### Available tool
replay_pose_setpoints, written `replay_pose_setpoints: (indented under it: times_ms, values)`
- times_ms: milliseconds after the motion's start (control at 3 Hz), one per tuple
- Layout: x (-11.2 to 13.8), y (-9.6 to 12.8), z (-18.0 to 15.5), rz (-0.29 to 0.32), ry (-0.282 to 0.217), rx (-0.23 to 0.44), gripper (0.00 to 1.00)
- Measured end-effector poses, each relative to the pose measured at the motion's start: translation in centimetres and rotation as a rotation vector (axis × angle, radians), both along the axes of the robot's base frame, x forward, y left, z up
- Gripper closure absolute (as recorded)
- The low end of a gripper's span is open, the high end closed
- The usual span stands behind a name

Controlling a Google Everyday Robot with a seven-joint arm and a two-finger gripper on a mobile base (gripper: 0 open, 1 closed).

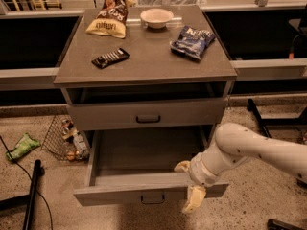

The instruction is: Close middle drawer

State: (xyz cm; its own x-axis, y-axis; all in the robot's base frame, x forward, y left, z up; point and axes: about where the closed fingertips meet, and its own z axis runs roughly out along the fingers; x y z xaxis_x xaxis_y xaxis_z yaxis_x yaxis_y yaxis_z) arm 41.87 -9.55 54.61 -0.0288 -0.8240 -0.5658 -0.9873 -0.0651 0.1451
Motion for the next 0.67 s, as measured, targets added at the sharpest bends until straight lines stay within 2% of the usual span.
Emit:
replay_pose_setpoints:
  times_ms: [333,667]
  values:
    - [-1.0,-0.8,-5.5,-0.004,0.036,0.019,0.41]
    - [-1.6,-1.5,-9.4,-0.022,0.061,0.030,0.64]
